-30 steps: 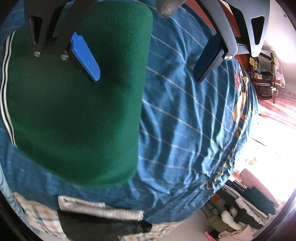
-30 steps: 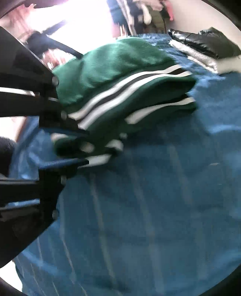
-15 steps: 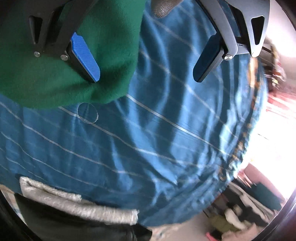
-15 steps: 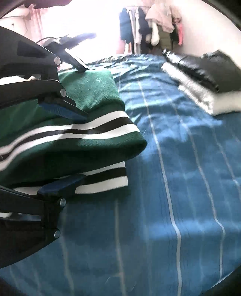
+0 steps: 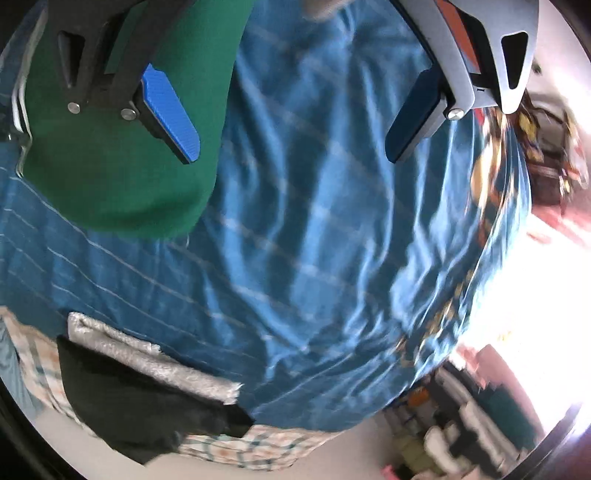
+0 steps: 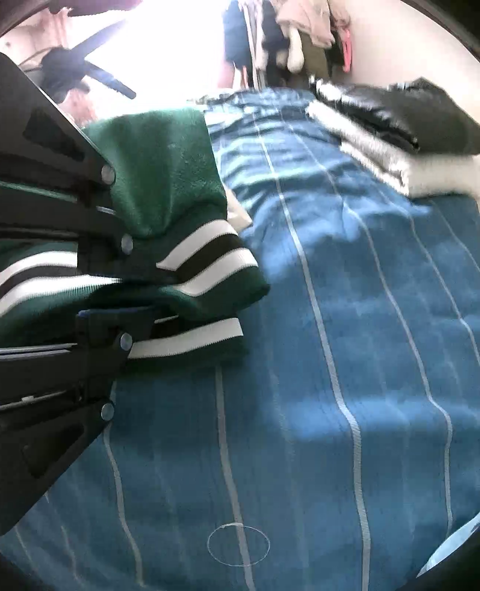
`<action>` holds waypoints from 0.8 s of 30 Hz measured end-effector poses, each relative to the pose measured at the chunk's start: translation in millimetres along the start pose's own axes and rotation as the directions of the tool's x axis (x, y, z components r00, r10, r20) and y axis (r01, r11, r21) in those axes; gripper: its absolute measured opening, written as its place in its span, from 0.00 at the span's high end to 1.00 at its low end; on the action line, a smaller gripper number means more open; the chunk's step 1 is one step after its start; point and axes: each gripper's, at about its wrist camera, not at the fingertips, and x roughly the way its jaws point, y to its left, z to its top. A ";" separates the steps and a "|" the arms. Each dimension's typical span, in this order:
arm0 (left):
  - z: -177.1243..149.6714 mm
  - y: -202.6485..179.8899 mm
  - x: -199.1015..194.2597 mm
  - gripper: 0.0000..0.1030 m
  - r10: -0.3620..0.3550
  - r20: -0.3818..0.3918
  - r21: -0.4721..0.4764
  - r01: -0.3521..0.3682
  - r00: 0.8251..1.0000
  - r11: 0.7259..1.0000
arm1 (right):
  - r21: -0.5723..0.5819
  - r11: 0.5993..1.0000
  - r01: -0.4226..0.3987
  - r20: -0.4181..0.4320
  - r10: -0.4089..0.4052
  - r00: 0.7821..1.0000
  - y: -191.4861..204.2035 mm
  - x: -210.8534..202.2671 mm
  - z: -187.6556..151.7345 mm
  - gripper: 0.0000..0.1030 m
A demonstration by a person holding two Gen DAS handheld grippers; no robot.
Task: Fold large clothes
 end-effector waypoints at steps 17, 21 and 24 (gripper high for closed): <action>-59.2 -23.9 64.1 0.00 -0.578 -0.196 -0.156 0.556 0.792 0.816 | 0.052 0.948 -0.313 -0.248 0.316 0.916 -54.0 56.7 -45.9 0.02; -52.3 -38.2 64.4 0.00 -0.573 -0.225 -0.085 0.570 0.788 0.817 | 0.024 0.954 -0.299 -0.244 0.296 0.924 -34.1 61.6 -54.1 0.29; -52.9 -42.4 65.0 0.00 -0.551 -0.245 -0.036 0.561 0.798 0.827 | 0.091 0.946 -0.311 -0.205 0.324 0.924 -27.4 57.6 -64.1 0.55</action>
